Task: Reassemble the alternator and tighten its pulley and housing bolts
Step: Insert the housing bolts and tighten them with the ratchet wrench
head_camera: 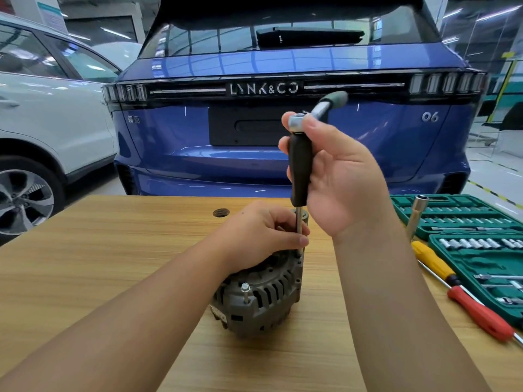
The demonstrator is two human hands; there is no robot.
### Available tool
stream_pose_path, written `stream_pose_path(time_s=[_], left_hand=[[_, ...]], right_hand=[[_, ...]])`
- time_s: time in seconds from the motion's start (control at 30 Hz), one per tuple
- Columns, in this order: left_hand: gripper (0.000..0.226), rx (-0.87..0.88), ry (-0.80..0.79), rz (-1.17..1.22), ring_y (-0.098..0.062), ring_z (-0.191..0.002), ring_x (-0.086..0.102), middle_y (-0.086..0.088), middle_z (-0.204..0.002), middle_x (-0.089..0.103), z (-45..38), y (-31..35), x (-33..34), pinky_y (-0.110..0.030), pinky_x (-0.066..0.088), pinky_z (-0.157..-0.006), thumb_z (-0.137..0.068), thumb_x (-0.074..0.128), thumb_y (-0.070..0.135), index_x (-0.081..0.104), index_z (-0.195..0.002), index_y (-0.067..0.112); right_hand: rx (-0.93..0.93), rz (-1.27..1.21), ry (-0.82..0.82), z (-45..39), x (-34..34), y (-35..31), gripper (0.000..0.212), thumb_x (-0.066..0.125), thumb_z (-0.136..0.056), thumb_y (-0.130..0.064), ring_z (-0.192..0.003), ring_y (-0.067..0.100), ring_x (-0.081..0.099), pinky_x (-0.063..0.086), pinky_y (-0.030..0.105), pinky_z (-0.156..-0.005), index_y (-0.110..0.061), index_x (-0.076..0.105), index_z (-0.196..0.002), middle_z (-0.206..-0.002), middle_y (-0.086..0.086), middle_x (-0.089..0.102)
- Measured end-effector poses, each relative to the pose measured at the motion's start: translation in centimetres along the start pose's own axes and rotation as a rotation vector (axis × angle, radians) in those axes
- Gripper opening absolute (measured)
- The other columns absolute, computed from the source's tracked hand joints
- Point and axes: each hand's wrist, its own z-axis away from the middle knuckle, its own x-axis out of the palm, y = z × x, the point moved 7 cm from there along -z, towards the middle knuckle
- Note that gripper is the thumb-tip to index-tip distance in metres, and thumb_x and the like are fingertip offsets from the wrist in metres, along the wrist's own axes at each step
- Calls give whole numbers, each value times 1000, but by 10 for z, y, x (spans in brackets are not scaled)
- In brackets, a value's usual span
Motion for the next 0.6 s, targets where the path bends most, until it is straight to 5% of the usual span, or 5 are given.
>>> stream_pose_path(time_s=[0.17, 0.33, 0.47, 0.57, 0.6], left_hand=[[5, 15, -5, 14, 12, -85, 64, 28, -93, 71, 1, 1, 0, -20, 46, -72, -92, 74, 40, 75, -93, 46], [6, 2, -9, 19, 9, -84, 65, 26, -92, 71, 1, 1, 0, -23, 48, -75, -93, 73, 40, 74, -93, 46], [4, 6, 2, 25, 6, -83, 66, 21, -90, 73, 2, 1, -1, -25, 48, -75, -93, 73, 41, 76, -94, 44], [4, 11, 8, 17, 5, -84, 66, 21, -90, 73, 1, 1, -1, -25, 49, -75, -92, 74, 42, 76, -94, 45], [4, 13, 10, 18, 5, -84, 67, 22, -90, 73, 1, 1, -1, -26, 50, -76, -92, 74, 42, 76, -94, 45]], right_hand=[[-52, -61, -108, -3, -4, -5, 26, 69, -81, -6, -86, 21, 66, 52, 29, -75, -21, 59, -99, -102, 4, 72], [-362, 377, -90, 5, 6, -13, 26, 63, -89, -11, -98, 26, 63, 55, 34, -76, -33, 70, -100, -116, 13, 67], [-276, 375, -152, 5, 14, -9, 34, 56, -82, -21, -86, 21, 60, 48, 34, -71, -27, 64, -114, -112, 7, 70], [-103, 246, -120, -4, 13, -7, 63, 65, -58, -46, -69, 18, 56, 44, 30, -62, -24, 58, -117, -91, 3, 72], [-92, 237, -130, -5, 11, -7, 65, 66, -65, -49, -70, 17, 56, 43, 31, -63, -22, 55, -122, -90, 2, 72]])
